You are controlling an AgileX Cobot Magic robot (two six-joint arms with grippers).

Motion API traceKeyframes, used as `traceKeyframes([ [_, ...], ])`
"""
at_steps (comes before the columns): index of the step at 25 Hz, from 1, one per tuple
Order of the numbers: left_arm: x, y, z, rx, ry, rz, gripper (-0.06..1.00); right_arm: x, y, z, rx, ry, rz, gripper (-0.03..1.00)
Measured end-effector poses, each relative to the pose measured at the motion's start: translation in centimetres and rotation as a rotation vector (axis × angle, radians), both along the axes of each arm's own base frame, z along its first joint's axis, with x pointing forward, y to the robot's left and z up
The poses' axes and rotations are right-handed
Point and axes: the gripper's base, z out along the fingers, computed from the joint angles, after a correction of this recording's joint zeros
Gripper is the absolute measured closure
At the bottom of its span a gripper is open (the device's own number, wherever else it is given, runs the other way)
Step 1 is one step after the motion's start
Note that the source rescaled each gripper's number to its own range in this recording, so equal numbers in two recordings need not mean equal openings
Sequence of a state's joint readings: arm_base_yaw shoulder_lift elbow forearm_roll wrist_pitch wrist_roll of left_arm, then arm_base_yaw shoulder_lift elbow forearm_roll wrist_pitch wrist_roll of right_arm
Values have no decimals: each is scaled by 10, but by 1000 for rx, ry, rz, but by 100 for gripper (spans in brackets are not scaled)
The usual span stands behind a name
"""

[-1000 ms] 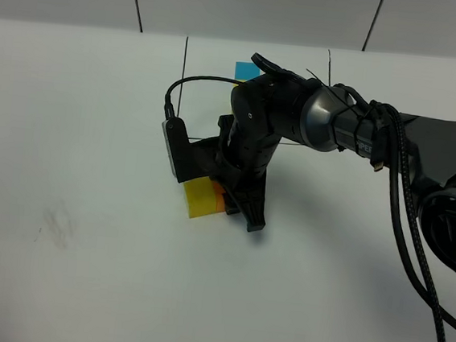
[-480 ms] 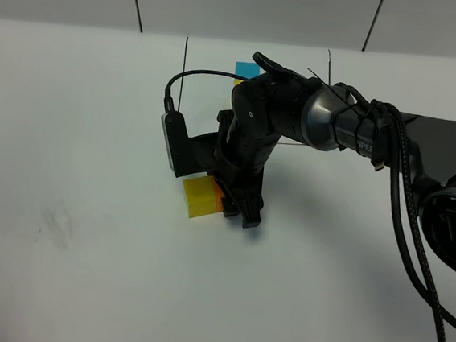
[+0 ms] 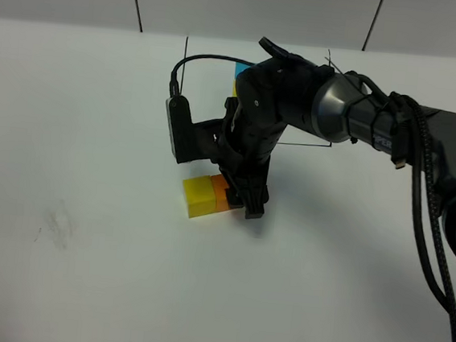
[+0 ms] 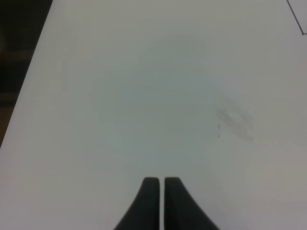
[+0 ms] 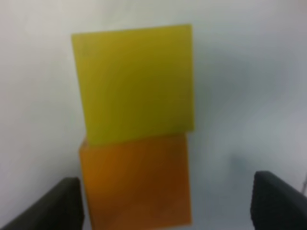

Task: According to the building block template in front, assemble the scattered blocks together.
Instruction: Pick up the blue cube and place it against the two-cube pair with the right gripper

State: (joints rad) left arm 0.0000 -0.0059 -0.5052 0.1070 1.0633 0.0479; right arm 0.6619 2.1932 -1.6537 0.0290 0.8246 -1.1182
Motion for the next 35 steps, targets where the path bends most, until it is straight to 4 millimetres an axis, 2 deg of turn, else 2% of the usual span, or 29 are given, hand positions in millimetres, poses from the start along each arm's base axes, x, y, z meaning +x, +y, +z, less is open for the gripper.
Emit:
traceKeyframes([
  [7,0,0,0,1,0,0,94,-6,-14,48,-33,-62,-65,18],
  [10,0,0,0,1,0,0,94,-8,-23,65,-71,-94,-108,22],
  [12,0,0,0,1,0,0,94,-9,-29,72,-105,-107,-143,31],
  [13,0,0,0,1,0,0,94,-9,-33,75,-114,-103,-165,40],
  [16,0,0,0,1,0,0,94,-7,-46,79,-132,-65,-220,76],
  [17,0,0,0,1,0,0,94,-5,-52,79,-134,-45,-244,85],
  [19,0,0,0,1,0,0,94,-2,-63,78,-123,8,-295,92],
  [23,0,0,0,1,0,0,94,5,-87,81,-101,77,-397,95],
  [28,0,0,0,1,0,0,94,6,-111,89,-95,78,-505,95],
  [35,0,0,0,1,0,0,94,-8,-161,74,-98,93,-670,96],
])
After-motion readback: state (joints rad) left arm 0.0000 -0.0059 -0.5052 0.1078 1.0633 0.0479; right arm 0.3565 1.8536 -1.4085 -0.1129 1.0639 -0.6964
